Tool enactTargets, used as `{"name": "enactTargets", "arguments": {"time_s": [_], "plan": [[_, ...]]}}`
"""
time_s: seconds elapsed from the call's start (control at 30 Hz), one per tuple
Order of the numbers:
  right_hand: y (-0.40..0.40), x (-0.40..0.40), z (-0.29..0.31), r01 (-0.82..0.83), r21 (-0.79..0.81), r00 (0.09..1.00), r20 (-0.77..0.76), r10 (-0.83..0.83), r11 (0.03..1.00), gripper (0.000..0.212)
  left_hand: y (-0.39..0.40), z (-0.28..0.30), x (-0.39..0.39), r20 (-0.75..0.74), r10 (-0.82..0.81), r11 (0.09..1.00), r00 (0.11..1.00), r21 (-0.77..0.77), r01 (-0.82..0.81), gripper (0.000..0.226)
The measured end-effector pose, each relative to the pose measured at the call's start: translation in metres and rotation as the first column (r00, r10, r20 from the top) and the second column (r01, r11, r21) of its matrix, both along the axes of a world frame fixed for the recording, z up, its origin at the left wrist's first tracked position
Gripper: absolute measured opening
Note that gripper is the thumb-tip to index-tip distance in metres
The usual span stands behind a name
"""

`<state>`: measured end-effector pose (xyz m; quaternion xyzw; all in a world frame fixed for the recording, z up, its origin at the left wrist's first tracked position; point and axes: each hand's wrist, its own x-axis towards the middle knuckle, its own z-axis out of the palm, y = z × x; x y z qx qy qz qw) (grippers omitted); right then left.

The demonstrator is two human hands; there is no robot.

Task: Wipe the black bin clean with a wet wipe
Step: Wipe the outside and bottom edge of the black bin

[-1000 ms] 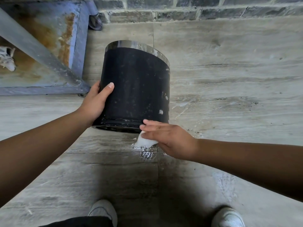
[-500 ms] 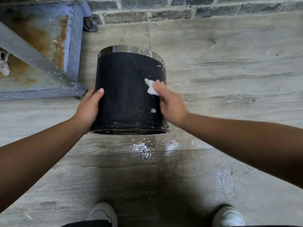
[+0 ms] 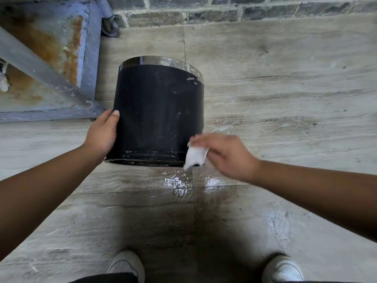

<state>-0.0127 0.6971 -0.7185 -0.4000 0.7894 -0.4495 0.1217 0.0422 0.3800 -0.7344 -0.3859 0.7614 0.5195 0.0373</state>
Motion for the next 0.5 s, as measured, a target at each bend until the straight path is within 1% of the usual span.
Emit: {"name": "enactTargets", "arguments": {"time_s": [0.03,0.07,0.1,0.13,0.17,0.2,0.23,0.27,0.3,0.37,0.43,0.47,0.5], "plan": [[-0.003,-0.014,-0.001,0.2,0.007,0.97,0.138,-0.199,0.98,0.035,-0.002,-0.001,0.0,0.01,0.018,1.0,1.0,-0.006,-0.018,0.047],[-0.008,-0.031,-0.004,0.382,0.055,0.872,0.308,-0.38,0.923,0.033,-0.003,-0.001,-0.001,0.026,0.03,1.0,0.999,-0.002,-0.03,0.048],[-0.014,-0.049,-0.009,0.502,0.125,0.741,0.449,-0.5,0.856,0.03,-0.003,0.001,-0.002,0.048,0.024,1.0,0.999,-0.003,-0.024,0.05],[-0.02,-0.065,-0.014,0.561,0.179,0.633,0.537,-0.558,0.808,0.027,-0.001,0.003,-0.003,0.069,0.008,1.0,0.998,-0.02,-0.006,0.051],[-0.027,-0.08,-0.017,0.575,0.207,0.59,0.566,-0.576,0.791,0.027,0.001,0.005,-0.004,0.075,-0.024,0.997,0.997,-0.075,0.03,0.052],[-0.034,-0.091,-0.018,0.574,0.215,0.578,0.577,-0.577,0.79,0.026,0.005,0.007,-0.004,0.062,-0.088,0.98,0.994,-0.176,0.097,0.055],[-0.042,-0.099,-0.017,0.584,0.212,0.574,0.574,-0.584,0.783,0.026,0.009,0.009,-0.004,0.049,-0.182,0.937,0.982,-0.294,0.189,0.058],[-0.051,-0.105,-0.013,0.596,0.193,0.579,0.569,-0.584,0.78,0.025,0.015,0.01,-0.004,0.053,-0.283,0.878,0.958,-0.387,0.28,0.062],[-0.06,-0.11,-0.01,0.601,0.174,0.616,0.521,-0.59,0.78,0.024,0.02,0.011,-0.004,0.068,-0.349,0.834,0.935,-0.433,0.343,0.066],[-0.082,-0.114,-0.006,0.55,0.167,0.745,0.343,-0.572,0.818,0.024,0.027,0.013,-0.005,0.106,-0.377,0.816,0.92,-0.432,0.384,0.07],[-0.1,-0.106,-0.011,0.4,0.218,0.888,0.149,-0.436,0.89,0.03,0.027,0.013,-0.005,0.13,-0.379,0.816,0.916,-0.42,0.397,0.073],[-0.106,-0.095,-0.015,0.32,0.255,0.938,0.052,-0.344,0.912,0.036,0.026,0.013,-0.004,0.133,-0.383,0.813,0.914,-0.422,0.402,0.073],[-0.108,-0.08,-0.018,0.263,0.265,0.964,-0.034,-0.264,0.927,0.04,0.023,0.012,-0.005,0.133,-0.385,0.812,0.913,-0.421,0.404,0.073]]}}
